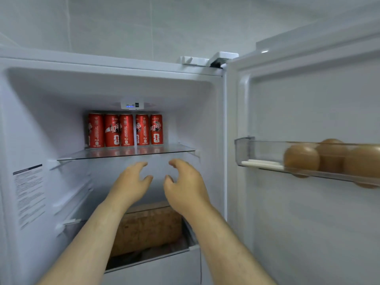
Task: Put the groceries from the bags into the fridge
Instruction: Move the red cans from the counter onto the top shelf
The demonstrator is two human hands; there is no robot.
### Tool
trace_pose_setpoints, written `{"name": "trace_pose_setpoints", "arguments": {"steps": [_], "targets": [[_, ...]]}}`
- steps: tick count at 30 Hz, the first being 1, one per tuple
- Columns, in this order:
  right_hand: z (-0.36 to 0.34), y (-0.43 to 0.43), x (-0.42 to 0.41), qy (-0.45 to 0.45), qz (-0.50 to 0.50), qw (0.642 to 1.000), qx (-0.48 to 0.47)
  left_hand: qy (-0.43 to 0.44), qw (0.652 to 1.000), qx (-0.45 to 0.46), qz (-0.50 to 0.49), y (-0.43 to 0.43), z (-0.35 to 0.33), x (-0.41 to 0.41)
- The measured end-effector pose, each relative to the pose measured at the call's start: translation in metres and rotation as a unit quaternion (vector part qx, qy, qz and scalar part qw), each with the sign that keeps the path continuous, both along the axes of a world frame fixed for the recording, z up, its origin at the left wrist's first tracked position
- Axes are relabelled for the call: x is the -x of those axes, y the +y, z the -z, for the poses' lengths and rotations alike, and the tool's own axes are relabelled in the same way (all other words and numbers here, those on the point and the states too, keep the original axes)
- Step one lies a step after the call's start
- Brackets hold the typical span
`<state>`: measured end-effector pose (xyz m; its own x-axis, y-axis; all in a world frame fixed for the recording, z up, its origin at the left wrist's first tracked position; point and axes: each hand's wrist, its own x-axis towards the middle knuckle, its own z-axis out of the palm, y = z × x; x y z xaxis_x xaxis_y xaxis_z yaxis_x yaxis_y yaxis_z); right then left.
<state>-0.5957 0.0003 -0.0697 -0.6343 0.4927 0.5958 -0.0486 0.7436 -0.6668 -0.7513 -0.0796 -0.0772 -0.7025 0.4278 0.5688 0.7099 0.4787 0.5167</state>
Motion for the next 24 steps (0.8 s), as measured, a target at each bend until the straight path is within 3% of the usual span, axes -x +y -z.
{"name": "trace_pose_setpoints", "arguments": {"steps": [2, 9, 13, 24], "targets": [[0.013, 0.0, -0.029, -0.016, -0.016, 1.0, 0.0, -0.05, 0.998, -0.038, 0.031, -0.01, 0.008, -0.036], [0.047, -0.011, -0.118, -0.003, -0.059, 0.998, 0.012, -0.036, 0.987, -0.147, 0.045, -0.062, 0.048, -0.151], [0.063, -0.011, -0.172, -0.005, -0.06, 0.998, -0.012, -0.044, 0.988, -0.129, 0.066, -0.084, 0.063, -0.2], [0.097, 0.028, -0.285, -0.006, 0.038, 0.997, 0.06, -0.023, 0.991, -0.003, 0.134, -0.078, 0.072, -0.274]]}}
